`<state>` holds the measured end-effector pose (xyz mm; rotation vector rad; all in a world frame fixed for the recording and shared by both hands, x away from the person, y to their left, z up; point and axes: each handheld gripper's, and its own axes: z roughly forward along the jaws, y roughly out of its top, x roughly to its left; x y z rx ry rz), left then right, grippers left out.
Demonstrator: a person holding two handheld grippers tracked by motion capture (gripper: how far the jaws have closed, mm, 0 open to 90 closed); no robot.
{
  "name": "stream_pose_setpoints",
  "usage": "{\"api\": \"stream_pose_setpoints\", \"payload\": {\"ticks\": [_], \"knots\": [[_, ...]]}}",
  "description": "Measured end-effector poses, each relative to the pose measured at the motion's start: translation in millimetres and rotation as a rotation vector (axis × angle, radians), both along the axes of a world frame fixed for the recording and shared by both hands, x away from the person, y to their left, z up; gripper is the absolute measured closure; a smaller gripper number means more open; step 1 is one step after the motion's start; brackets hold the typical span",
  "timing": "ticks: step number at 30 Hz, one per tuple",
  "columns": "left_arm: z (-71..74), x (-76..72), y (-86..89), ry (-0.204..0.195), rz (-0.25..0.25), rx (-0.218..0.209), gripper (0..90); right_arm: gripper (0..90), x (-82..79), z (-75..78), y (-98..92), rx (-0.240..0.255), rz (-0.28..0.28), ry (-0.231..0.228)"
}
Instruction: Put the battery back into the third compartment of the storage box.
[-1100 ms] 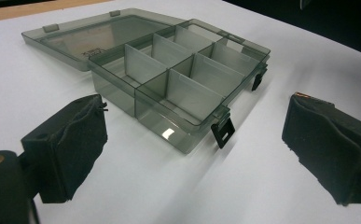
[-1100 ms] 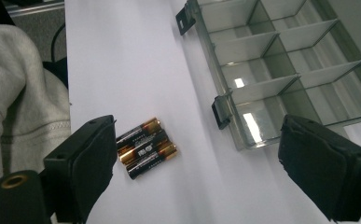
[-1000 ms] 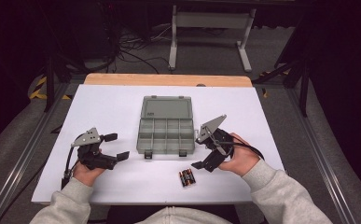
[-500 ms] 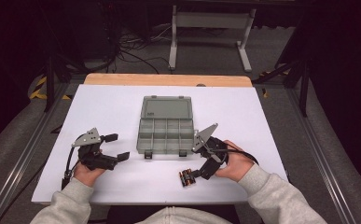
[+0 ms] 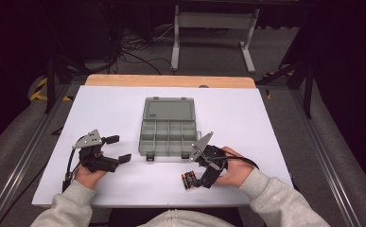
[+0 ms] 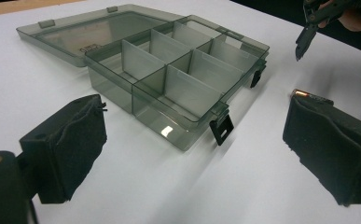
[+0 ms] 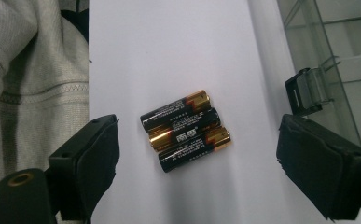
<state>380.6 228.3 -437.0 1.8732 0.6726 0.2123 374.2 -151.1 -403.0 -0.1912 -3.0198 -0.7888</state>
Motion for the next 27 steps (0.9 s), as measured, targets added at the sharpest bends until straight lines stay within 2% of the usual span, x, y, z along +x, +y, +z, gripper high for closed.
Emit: {"api": "stream_pose_setpoints", "payload": {"ticks": [3,4,11,14,16,20,21,27], "knots": [[0.1,-0.3,0.0,0.000,0.001,0.000,6.6,13.8,-2.3,-3.8,1.4,-0.016,-0.001,0.010],[0.1,-0.3,-0.1,0.000,0.001,0.000,6.6,13.8,-1.7,-5.6,1.9,-0.009,0.016,0.010],[0.0,-0.1,0.2,0.000,0.001,-0.002,6.6,13.1,-2.5,-11.5,3.3,-0.023,0.036,0.022],[0.0,-0.3,0.7,-0.005,0.003,0.004,6.6,13.1,-3.3,-13.5,3.7,-0.043,0.030,0.032],[-0.4,-1.0,0.6,0.005,0.003,-0.001,6.6,13.1,-3.4,-14.8,4.1,-0.047,0.034,0.038],[-0.7,-1.4,1.8,-0.001,0.006,-0.002,6.6,13.3,-3.1,-17.3,5.6,-0.047,0.046,0.023],[-0.7,-1.9,2.1,-0.001,0.012,0.000,6.6,13.4,-4.2,-17.3,5.7,-0.053,0.038,0.035],[-1.0,-3.6,3.6,0.001,0.016,0.001,6.6,14.5,-4.7,-20.2,7.9,-0.054,0.053,0.032]]}}
